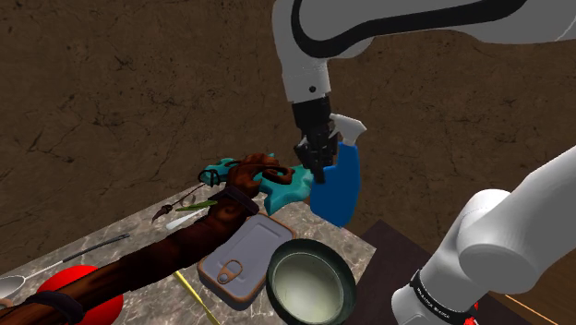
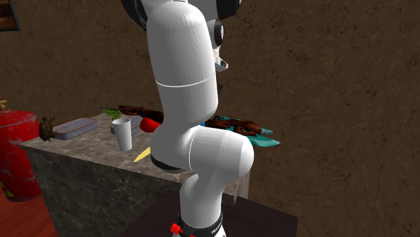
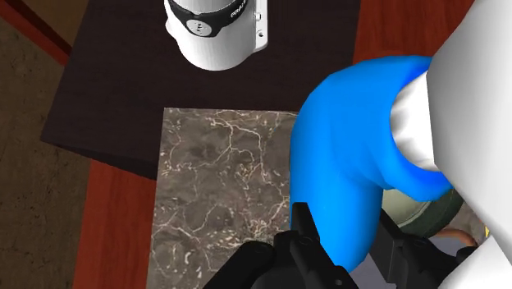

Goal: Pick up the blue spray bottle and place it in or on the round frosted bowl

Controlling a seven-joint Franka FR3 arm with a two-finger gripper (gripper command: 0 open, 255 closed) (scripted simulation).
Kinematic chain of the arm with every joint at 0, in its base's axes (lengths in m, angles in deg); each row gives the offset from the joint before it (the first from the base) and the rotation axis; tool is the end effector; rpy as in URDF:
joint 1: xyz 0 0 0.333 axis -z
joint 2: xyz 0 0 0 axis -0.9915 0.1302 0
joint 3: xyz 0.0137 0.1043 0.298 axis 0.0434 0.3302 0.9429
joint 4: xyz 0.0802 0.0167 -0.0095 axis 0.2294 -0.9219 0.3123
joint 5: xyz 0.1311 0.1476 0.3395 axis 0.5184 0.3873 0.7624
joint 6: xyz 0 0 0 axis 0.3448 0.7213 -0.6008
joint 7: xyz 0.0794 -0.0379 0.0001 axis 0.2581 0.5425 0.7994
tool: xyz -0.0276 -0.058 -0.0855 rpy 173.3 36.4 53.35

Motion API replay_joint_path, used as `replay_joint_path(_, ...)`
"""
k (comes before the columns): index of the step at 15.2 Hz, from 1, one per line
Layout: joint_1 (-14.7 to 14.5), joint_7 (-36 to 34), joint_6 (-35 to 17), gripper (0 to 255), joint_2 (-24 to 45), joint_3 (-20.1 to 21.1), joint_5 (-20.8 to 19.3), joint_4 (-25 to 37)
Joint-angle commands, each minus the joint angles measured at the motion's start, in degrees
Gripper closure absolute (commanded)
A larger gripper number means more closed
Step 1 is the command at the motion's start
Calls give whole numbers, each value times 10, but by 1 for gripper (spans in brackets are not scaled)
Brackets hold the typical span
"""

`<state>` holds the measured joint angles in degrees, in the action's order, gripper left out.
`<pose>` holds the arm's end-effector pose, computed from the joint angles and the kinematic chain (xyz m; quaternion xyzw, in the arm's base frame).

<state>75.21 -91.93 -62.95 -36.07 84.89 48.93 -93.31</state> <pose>0.3730 0.1846 0.4918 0.9695 0.0800 -0.2309 0.0189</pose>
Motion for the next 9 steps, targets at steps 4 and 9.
replay_joint_path(4,-33,-65,-13,255,-16,44,48,-18)
replay_joint_path(9,-53,-104,-39,255,-14,74,76,-33)
